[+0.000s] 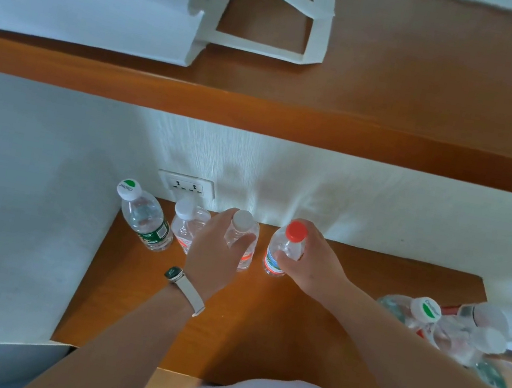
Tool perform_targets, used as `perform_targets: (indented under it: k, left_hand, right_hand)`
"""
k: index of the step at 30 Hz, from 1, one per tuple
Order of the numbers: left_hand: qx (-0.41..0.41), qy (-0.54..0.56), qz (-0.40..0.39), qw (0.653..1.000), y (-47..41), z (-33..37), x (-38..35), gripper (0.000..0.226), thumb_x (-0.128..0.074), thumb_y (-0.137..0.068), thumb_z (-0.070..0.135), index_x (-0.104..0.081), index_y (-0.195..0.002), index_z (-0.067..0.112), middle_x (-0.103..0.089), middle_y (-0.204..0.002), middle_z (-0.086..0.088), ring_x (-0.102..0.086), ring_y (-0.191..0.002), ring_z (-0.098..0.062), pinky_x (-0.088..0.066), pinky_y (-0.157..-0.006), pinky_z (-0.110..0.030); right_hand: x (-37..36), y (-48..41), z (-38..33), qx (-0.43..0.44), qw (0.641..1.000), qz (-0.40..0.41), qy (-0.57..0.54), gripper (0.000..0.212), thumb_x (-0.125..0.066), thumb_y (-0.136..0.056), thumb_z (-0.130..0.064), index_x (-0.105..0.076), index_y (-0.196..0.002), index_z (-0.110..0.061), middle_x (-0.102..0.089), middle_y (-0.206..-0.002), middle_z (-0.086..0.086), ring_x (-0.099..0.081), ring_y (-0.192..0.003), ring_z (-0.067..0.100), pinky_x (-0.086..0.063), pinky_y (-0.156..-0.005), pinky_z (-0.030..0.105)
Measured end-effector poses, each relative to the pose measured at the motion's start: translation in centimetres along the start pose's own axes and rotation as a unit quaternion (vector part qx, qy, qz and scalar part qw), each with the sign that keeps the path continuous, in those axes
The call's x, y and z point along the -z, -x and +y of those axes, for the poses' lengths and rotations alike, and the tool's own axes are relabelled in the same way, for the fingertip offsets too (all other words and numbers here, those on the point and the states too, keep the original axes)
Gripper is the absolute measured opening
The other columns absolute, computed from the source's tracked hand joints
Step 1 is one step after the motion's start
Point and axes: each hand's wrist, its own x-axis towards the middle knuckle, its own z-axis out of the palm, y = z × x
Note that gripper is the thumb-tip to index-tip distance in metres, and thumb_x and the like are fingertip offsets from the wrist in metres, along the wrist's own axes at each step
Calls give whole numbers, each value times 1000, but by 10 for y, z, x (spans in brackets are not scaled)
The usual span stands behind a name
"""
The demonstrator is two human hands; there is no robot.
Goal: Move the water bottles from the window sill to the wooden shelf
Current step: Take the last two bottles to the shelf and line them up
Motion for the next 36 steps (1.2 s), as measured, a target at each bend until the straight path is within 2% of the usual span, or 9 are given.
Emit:
perform_targets:
  k: [4, 6, 8, 12, 18, 23, 27, 32, 36]
  left_hand:
    - [18, 8, 9, 1000, 3, 3, -3, 36, -68, -90, 41, -59, -120, 23, -66, -107, 7, -61, -97, -12, -44, -78, -14]
    - [26, 1, 15, 1000, 7, 3, -5, 44, -69, -86, 45, -56, -123, 25, -64, -109, 6, -58, -100, -13, -50, -84, -25]
    - [30, -11, 30, 999, 13, 5, -4, 56, -70, -85, 47, -51, -131, 24, -61, -121, 3, -54, -111, -17, -49, -93, -34]
    - [-14, -37, 90, 995, 31, 16, 0, 50, -70, -87, 36, -49, -132, 25, -52, -122, 12, -53, -119, -24, -50, -93, -40]
    - [-112, -153, 166, 968, 59, 71, -18, 34, -62, -86, 24, -69, -113, 4, -65, -123, -15, -58, -116, -37, -49, -93, -49]
    - [-202, -221, 77, 951, 79, 117, -59, 37, -58, -89, 32, -71, -114, 7, -67, -121, -11, -61, -116, -35, -49, -96, -50]
    - [-202, -270, -19, 941, 93, 151, -103, 52, -42, -93, 52, -65, -123, 17, -65, -127, -2, -58, -121, -26, -47, -99, -47]
    - [-136, -275, -87, 948, 105, 172, -153, 64, -32, -87, 71, -56, -128, 28, -62, -130, 8, -56, -120, -15, -45, -93, -31]
    - [-25, -158, -93, 983, 113, 173, -181, 56, -55, -89, 62, -50, -134, 29, -61, -130, 9, -57, -114, -10, -41, -88, -23]
  right_hand:
    - [6, 9, 0, -11, 1000, -3, -13, 50, -64, -75, -60, -35, -114, -49, -52, -107, -27, -56, -93, -1, -40, -69, 6]
    - [10, 15, 6, -13, 1000, -4, -5, 65, -60, -74, -68, -36, -128, -42, -50, -123, -24, -52, -107, 0, -36, -81, 9]
    - [16, 23, 14, -17, 1000, 3, 15, 78, -55, -76, -70, -31, -139, -33, -45, -138, -13, -46, -121, 6, -34, -91, 19]
    - [35, 45, 22, 21, 997, 17, 76, 68, -41, -82, -69, -38, -136, -29, -48, -138, -8, -49, -120, 11, -33, -88, 21]
    - [88, 84, 27, 117, 978, 31, 170, 53, -41, -93, -57, -49, -134, -24, -49, -140, -5, -45, -127, 15, -33, -96, 25]
    - [138, 119, 44, 168, 959, 67, 219, 47, -51, -94, -45, -59, -125, -12, -57, -131, 5, -54, -119, 25, -48, -91, 37]
    - [172, 145, 77, 139, 951, 78, 266, 49, -41, -95, -51, -56, -126, -16, -58, -130, 2, -55, -117, 21, -46, -94, 31]
    - [197, 162, 113, 71, 956, 40, 280, 49, -43, -96, -53, -44, -133, -21, -53, -130, -2, -53, -114, 18, -48, -94, 32]
    - [201, 168, 132, 77, 965, -26, 251, 44, -53, -94, -40, -44, -132, -20, -57, -112, -3, -56, -92, 14, -51, -78, 27]
